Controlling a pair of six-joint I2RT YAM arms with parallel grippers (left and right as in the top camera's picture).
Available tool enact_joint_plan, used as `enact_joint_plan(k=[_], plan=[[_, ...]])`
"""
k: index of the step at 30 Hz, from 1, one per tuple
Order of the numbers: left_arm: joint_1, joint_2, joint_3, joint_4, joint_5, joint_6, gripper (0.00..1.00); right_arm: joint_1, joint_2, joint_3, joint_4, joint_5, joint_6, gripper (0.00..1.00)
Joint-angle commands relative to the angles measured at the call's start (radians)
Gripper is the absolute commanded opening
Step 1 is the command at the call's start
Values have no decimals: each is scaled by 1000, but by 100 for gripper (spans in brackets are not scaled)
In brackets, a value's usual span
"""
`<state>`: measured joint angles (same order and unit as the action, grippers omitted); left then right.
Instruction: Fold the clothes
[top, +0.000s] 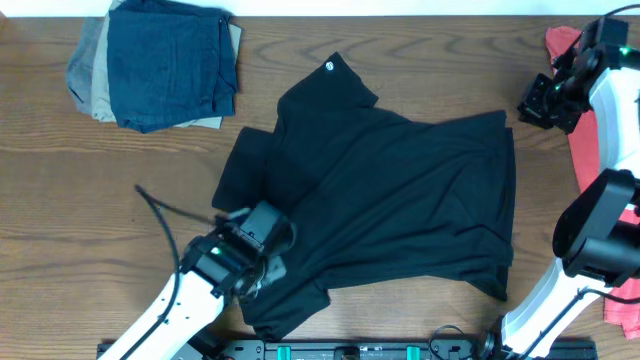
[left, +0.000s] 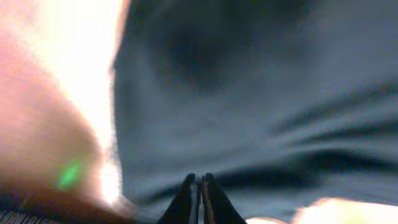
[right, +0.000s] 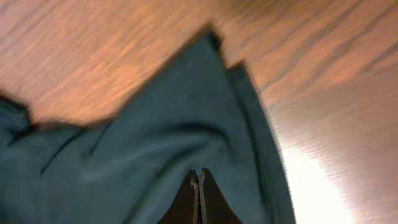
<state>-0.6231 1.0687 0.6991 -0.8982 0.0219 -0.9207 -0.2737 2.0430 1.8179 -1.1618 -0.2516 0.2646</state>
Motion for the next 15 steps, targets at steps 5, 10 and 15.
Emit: enact_joint_plan(k=[5, 10, 15], plan=[[31, 90, 87, 253, -37, 294, 15, 87, -130, 19, -132, -63, -64, 1], [155, 306, 195, 323, -26, 418, 15, 156, -209, 14, -237, -58, -65, 1], [269, 560, 385, 321, -4, 589, 15, 233, -317, -83, -243, -27, -62, 1]])
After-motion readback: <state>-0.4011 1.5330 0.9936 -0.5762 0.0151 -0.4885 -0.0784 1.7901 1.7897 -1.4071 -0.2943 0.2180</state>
